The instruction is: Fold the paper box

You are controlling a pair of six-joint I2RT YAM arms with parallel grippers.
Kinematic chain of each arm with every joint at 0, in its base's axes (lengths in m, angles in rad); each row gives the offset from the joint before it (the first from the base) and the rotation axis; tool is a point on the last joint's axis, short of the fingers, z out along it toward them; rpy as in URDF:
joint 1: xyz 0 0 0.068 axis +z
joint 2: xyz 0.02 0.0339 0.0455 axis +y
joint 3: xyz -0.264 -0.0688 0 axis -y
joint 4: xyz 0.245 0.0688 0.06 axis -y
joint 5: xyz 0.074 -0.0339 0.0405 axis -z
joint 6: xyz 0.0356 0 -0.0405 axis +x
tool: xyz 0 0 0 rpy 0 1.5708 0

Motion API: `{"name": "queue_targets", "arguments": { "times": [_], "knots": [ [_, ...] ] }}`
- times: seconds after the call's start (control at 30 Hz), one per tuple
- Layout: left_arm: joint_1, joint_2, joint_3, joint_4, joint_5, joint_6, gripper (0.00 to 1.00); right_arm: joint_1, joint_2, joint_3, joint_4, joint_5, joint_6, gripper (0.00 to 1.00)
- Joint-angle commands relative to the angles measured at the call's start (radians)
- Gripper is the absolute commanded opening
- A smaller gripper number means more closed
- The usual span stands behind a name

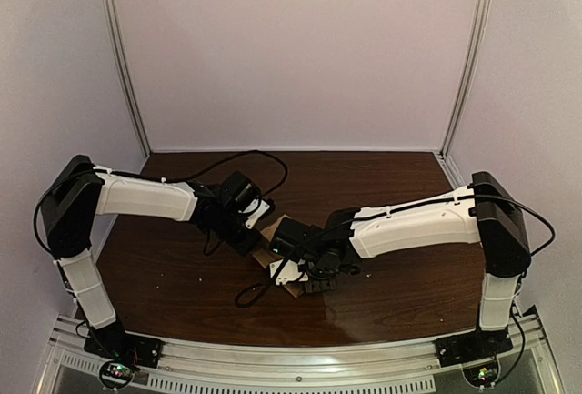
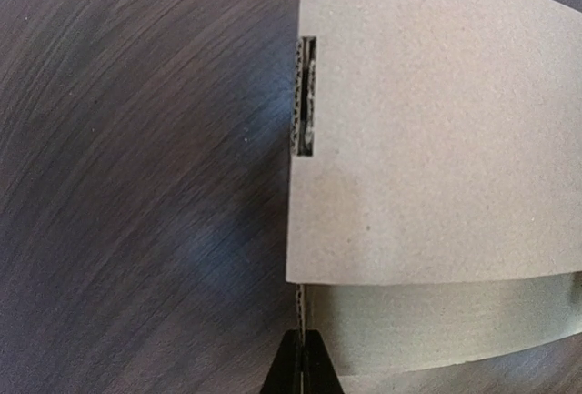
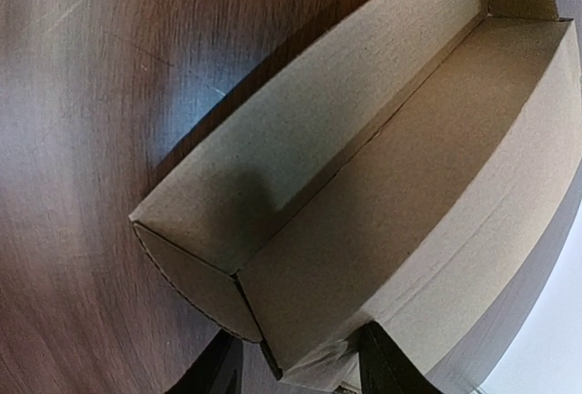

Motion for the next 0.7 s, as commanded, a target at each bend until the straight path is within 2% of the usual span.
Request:
{"name": "queue_targets", "arguments": {
  "times": [0.0, 0.67],
  "knots": [
    [-0.013, 0.024, 0.075, 0.026, 0.066, -0.011, 0.00, 0.013, 0.183, -0.102, -0.059, -0.274, -0.025, 0.44],
    [-0.013, 0.086, 0.212, -0.117, 0.074, -0.056, 0.00, 0.013, 0.177, -0.105, -0.051, -0.280, -0.032, 0.45]
  ]
}}
